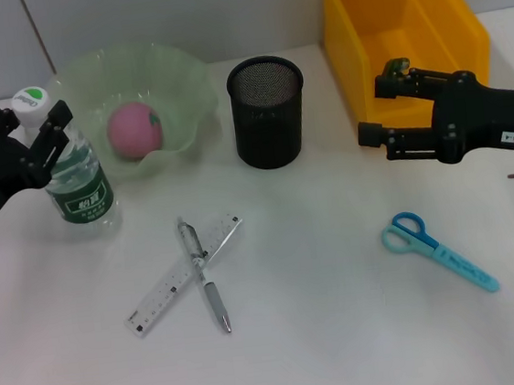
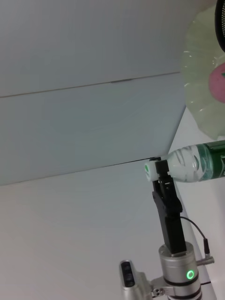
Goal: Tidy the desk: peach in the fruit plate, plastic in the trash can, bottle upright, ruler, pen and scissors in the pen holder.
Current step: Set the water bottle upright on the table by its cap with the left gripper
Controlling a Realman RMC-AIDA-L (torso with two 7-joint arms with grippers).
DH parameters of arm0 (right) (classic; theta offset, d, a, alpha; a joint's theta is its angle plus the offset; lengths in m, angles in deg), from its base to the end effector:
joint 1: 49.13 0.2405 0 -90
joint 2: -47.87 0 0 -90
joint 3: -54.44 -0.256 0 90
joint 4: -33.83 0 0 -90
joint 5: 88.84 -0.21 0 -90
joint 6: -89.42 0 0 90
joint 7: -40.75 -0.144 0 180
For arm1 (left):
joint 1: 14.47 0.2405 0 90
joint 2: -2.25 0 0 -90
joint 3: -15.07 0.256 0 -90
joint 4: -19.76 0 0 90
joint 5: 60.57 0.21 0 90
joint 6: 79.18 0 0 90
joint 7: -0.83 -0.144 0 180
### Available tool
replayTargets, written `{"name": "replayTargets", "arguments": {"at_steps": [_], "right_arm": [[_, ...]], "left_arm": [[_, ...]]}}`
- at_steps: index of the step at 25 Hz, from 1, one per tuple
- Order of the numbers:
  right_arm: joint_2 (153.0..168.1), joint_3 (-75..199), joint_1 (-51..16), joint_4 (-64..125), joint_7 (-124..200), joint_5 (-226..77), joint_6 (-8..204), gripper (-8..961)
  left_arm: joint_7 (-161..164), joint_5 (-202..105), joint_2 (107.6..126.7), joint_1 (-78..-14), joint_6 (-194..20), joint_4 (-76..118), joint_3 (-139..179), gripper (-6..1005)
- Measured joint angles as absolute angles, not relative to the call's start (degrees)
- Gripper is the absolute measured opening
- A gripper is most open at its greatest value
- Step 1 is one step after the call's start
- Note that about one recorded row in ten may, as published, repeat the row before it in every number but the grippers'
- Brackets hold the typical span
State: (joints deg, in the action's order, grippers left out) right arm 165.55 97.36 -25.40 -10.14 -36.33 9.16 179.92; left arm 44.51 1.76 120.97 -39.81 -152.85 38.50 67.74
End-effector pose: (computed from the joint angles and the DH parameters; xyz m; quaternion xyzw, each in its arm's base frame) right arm 0.2622 0.3264 0.0440 -0.9072 0.1762 0.3210 0.2073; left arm -0.2897 0.3436 0.0032 -0.8097 -0.1846 -0.3754 0.4116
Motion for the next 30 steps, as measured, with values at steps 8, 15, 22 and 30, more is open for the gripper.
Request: {"name": "replayTargets", "arguments": {"at_steps": [8,15,22,30], "right_arm": [[165.5,97.7,-24.6,-10.6,-37.9,13.2,180.3,819],[165.52,97.7,-23.4,-12.0,-40.1,20.0,181.5,819],[165.61,97.7,-23.4,-12.1,-40.1,20.1,181.5,819],[165.5,97.7,-23.4,-12.1,-40.1,20.2,181.5,819]], "left_arm": [[44.4,1.7,121.1,-40.2,-150.9,38.0,67.5,469],[44.4,1.7,121.07,-40.6,-150.9,37.6,67.5,471],[44.1,1.5,121.08,-41.0,-150.3,37.0,67.5,474],[41.5,0.2,121.08,-42.0,-150.1,34.7,67.4,476]]}}
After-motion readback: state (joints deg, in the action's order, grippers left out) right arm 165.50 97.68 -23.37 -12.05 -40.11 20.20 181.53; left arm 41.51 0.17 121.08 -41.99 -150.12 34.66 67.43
